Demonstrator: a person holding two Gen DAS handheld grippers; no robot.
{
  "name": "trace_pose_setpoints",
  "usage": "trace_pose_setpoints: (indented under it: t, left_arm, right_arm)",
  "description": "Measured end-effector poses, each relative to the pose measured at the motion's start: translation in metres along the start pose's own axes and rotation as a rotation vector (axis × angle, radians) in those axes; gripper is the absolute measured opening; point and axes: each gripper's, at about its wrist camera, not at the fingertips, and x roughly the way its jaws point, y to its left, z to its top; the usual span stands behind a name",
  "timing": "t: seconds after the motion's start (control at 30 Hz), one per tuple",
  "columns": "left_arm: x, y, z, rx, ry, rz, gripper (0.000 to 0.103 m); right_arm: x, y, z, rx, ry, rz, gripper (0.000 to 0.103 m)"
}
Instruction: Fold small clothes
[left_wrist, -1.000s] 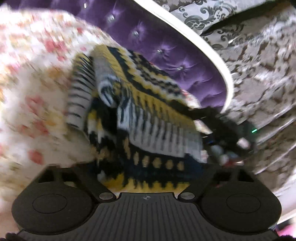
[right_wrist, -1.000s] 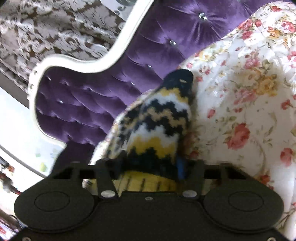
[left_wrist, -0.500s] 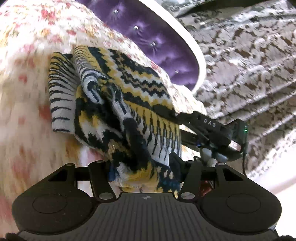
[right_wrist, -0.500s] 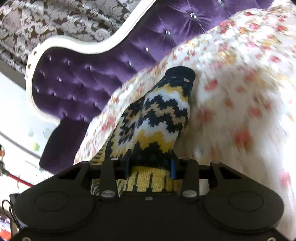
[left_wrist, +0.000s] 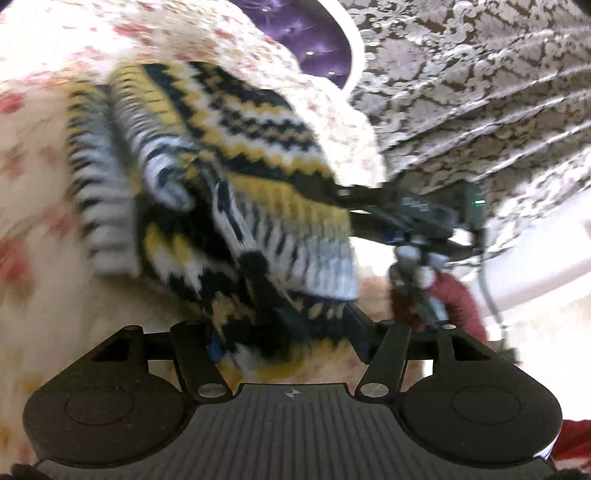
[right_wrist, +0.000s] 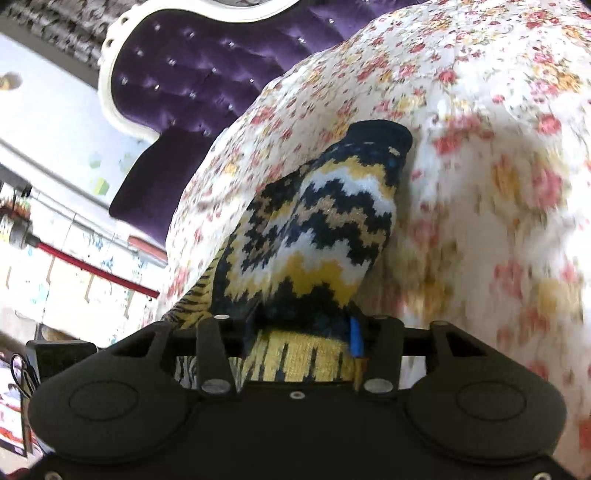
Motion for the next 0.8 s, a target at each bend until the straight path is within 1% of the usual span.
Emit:
trace_pose_setpoints:
  t: [0.07, 0.17, 0.2, 0.27, 0.37, 0.43, 0.47, 0.53, 0.6, 0.63, 0.73, 0.8]
  left_arm:
    - [-0.006, -0.005, -0.012, 0.062, -0.025, 0.073, 0.059]
    - [-0.015, -0.018, -0.023, 0.151, -0.069, 0.169, 0.059]
    - [-0.018, -0.025, -0.026, 0.177, -0.082, 0.189, 0.059]
    - [-0.027, -0.038, -0.031, 0.227, -0.113, 0.218, 0.061]
    - [-0.04, -0.058, -0.034, 0.325, -0.147, 0.247, 0.061]
    - [-0.045, -0.072, -0.031, 0.386, -0.172, 0.257, 0.061]
    - [-0.05, -0.075, -0.035, 0.406, -0.181, 0.247, 0.061]
    - [-0.055, -0.085, -0.028, 0.434, -0.214, 0.197, 0.063]
    - [-0.055, -0.089, -0.019, 0.435, -0.258, 0.164, 0.066]
    - [-0.053, -0.09, -0.012, 0.433, -0.287, 0.161, 0.068]
    - [-0.04, -0.084, 0.009, 0.422, -0.37, 0.197, 0.069]
    - [-0.03, -0.072, 0.021, 0.413, -0.414, 0.266, 0.07]
  right_arm:
    - [-0.003, 0.004, -0.01, -0.031, -0.022, -0.029, 0.071]
    - [-0.009, 0.009, -0.026, -0.05, -0.054, -0.055, 0.075]
    - [-0.01, 0.01, -0.029, -0.055, -0.066, -0.062, 0.077]
    - [-0.017, 0.013, -0.038, -0.058, -0.09, -0.063, 0.079]
    - [-0.029, 0.016, -0.049, -0.062, -0.132, -0.062, 0.084]
    - [-0.038, 0.016, -0.055, -0.062, -0.166, -0.063, 0.085]
    - [-0.042, 0.017, -0.056, -0.061, -0.181, -0.065, 0.085]
    - [-0.048, 0.018, -0.059, -0.062, -0.211, -0.074, 0.085]
    - [-0.053, 0.02, -0.061, -0.068, -0.236, -0.093, 0.087]
    - [-0.055, 0.021, -0.062, -0.074, -0.247, -0.103, 0.087]
    - [-0.059, 0.024, -0.064, -0.105, -0.275, -0.151, 0.088]
    - [-0.061, 0.026, -0.065, -0.132, -0.297, -0.192, 0.088]
